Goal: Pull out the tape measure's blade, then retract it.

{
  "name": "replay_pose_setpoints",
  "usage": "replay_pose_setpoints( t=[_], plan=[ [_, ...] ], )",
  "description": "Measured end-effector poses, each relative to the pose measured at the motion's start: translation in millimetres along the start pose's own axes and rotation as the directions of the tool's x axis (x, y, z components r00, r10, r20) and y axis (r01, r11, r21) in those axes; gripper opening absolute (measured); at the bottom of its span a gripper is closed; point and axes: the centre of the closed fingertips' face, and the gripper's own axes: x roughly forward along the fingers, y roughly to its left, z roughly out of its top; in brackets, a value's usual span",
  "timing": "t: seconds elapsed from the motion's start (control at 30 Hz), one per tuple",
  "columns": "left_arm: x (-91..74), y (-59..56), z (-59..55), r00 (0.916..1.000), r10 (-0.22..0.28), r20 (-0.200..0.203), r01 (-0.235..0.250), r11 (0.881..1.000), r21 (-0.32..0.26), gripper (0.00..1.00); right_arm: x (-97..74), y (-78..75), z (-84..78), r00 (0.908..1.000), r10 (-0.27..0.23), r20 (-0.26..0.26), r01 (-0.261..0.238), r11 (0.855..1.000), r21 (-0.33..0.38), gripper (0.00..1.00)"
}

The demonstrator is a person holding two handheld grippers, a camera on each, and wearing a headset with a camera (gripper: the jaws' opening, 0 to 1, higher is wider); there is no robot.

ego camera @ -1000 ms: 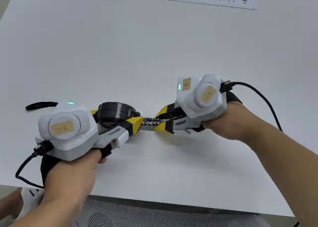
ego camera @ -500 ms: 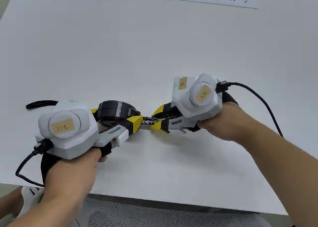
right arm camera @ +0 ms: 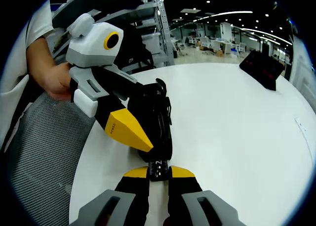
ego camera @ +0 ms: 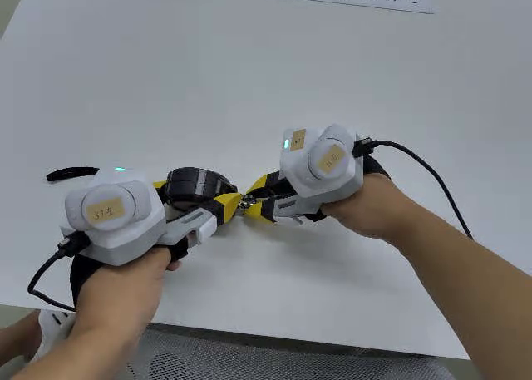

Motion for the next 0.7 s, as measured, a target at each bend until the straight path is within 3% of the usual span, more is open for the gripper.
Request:
replay_pose_setpoints(
  t=[0.27,0.7],
  plan=[
    [-0.3,0.5,0.5,1.0,-0.003,0.0,0.003,1.0,-0.01,0.58,7.2,0.7,7.6,0.9998,-0.002,0.022,0.001,1.0,0.007,0.1],
    [0.0,0.4,0.0,0.9999,-0.014,-0.01,0.014,1.0,-0.002,0.58,5.1,2.4,6.9,0.999,-0.029,0.035,0.029,0.999,0.023,0.11]
  ],
)
